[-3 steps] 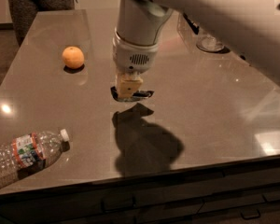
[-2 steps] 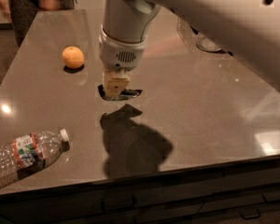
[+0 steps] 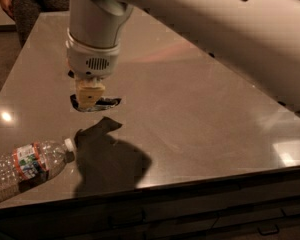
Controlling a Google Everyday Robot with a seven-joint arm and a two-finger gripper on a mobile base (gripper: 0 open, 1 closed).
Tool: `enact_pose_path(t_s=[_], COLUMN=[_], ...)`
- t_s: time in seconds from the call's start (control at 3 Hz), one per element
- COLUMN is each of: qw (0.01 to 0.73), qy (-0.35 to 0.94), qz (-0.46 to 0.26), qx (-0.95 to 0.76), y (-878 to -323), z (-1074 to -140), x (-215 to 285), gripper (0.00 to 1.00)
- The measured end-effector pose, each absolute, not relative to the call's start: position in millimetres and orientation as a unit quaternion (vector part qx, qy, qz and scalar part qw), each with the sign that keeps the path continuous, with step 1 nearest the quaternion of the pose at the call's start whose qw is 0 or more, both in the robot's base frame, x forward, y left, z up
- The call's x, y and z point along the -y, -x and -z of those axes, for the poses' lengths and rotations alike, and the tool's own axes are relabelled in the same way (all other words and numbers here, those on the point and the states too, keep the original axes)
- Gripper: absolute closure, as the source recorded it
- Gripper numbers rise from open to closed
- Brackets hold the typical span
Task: Move rxbar chocolate near water bottle
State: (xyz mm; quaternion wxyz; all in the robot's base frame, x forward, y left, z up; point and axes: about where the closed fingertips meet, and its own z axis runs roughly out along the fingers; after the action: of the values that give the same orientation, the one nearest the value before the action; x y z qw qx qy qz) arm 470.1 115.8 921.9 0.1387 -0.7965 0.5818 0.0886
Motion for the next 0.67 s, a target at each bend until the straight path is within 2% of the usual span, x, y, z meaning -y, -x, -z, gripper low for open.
enact_pose_path(t_s=[0.67], qw=[0.142], qy=[0.812], qz=[-0.095], qx=[-0.558], y=[-455], z=[-914], x=[-168], gripper=[1.00])
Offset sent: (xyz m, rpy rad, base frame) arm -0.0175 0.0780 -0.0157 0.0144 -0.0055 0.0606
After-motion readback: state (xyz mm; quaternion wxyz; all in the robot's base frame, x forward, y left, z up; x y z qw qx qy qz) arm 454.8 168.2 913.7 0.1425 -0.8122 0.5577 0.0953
